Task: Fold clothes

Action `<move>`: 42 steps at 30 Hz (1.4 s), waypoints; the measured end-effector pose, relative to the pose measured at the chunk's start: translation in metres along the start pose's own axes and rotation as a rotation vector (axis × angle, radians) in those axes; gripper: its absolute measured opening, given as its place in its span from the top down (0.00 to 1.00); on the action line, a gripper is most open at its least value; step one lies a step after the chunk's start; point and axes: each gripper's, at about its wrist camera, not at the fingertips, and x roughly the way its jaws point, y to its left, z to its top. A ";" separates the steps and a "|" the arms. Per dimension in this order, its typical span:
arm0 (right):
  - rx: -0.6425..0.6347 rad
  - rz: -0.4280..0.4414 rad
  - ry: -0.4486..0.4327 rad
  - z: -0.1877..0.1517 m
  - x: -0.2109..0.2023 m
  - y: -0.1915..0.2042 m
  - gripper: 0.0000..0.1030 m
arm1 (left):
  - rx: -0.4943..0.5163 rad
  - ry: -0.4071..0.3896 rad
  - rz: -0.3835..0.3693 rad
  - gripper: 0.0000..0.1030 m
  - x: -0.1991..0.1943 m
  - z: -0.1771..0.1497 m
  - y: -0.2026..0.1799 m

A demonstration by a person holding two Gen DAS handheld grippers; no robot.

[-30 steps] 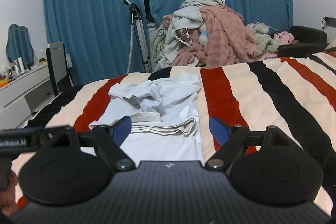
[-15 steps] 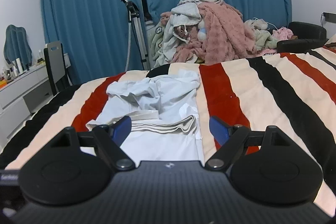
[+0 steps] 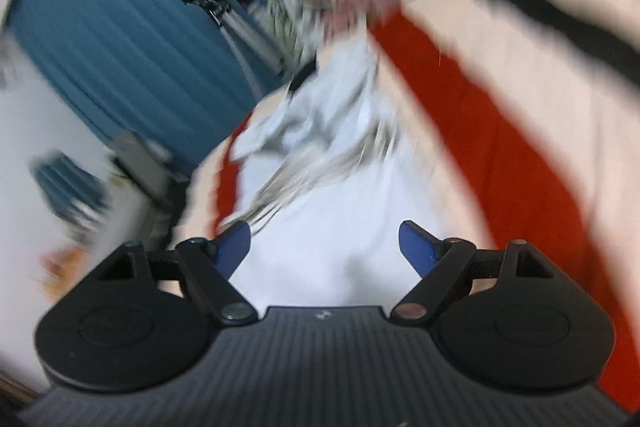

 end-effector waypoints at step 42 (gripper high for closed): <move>0.130 0.138 -0.349 -0.094 -0.180 -0.020 0.92 | 0.092 -0.262 -0.303 0.93 -0.185 -0.113 -0.010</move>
